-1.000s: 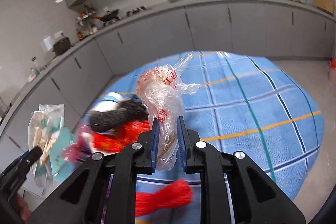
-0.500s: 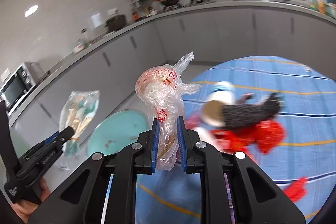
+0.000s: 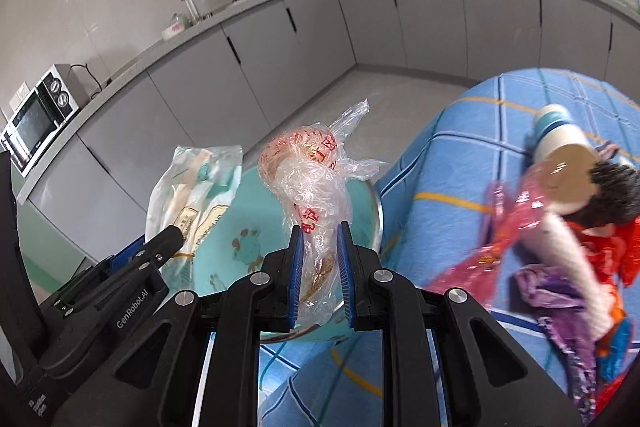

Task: Collect trash
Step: 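Carry both held items over the teal bucket and open both tools to drop them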

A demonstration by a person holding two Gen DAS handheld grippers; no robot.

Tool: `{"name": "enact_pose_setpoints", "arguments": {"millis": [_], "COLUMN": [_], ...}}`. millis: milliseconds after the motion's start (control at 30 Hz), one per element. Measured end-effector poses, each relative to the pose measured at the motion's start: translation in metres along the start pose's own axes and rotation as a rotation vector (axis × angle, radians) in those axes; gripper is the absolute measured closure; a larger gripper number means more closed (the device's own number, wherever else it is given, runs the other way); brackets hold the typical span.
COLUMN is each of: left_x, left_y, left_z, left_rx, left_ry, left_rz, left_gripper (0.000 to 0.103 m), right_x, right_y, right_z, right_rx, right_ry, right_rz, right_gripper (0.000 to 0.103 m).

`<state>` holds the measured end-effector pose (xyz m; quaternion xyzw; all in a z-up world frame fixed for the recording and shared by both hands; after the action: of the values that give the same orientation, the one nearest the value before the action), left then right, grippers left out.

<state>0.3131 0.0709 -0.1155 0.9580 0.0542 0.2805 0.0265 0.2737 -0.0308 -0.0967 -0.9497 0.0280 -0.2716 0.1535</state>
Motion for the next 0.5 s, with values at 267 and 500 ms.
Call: {"name": "enact_pose_setpoints", "arguments": {"millis": [267,500], "left_x": [-0.002,0.000], "left_y": [0.001,0.000], "left_z": [0.022,0.019], "left_rx": [0.031,0.081], "left_ry": [-0.041,-0.029], "left_rz": [0.004,0.020], "left_gripper": [0.076,0.050], "right_x": [0.003,0.005], "right_y": [-0.001,0.005], "right_z": [0.031,0.021], "right_rx": [0.026,0.081], "right_ry": [-0.058,-0.036], "right_rz": [0.001,0.027], "right_gripper": [0.077,0.052]}}
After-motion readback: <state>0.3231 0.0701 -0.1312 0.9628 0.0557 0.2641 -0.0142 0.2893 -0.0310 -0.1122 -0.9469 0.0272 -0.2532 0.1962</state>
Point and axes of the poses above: each gripper's, at about its wrist camera, not at the fingertips, and z roughly the way its jaws point, y to its right, x to its top, the point moved 7 cm from there along z, roughly the way its jaws point, and after that the axes turned 12 degrees about -y, right-handed, at the moved point
